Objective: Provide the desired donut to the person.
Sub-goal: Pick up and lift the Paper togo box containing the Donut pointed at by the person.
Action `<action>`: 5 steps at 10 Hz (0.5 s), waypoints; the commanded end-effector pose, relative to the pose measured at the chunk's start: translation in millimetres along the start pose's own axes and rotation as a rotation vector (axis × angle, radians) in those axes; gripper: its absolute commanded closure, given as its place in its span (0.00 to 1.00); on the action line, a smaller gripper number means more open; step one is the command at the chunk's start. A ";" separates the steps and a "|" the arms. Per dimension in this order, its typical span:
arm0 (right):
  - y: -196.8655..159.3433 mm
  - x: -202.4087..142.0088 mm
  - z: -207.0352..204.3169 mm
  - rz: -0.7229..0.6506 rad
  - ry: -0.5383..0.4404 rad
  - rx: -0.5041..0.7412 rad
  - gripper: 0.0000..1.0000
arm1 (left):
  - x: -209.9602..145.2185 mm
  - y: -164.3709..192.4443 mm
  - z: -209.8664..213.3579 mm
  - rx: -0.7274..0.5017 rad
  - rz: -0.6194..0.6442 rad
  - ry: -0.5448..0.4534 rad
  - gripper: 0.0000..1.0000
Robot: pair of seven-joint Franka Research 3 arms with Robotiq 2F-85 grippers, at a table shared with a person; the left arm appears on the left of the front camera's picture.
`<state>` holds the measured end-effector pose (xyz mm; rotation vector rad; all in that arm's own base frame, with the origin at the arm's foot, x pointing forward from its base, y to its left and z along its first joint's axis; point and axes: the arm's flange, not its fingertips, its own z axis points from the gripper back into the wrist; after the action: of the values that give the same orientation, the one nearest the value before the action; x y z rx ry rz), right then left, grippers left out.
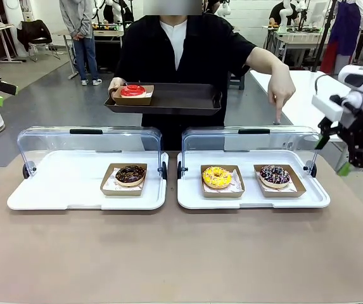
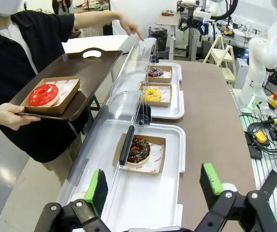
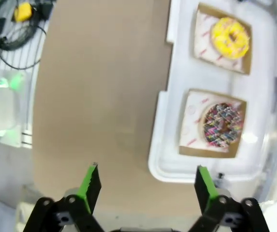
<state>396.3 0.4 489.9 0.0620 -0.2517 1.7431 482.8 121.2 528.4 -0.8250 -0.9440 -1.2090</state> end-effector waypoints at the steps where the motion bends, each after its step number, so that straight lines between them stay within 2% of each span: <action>1: -10.1 -7.1 -26.4 -0.119 0.036 0.044 0.00 | 0.4 -0.1 1.2 0.006 -0.003 -0.011 0.00; 5: -41.6 -21.1 -50.4 -0.238 0.006 0.044 0.00 | 0.4 -0.1 1.2 0.006 -0.003 -0.011 0.00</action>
<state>434.4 -6.1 437.3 0.1054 -0.1647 1.5493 482.9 121.3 528.3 -0.8250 -0.9439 -1.2087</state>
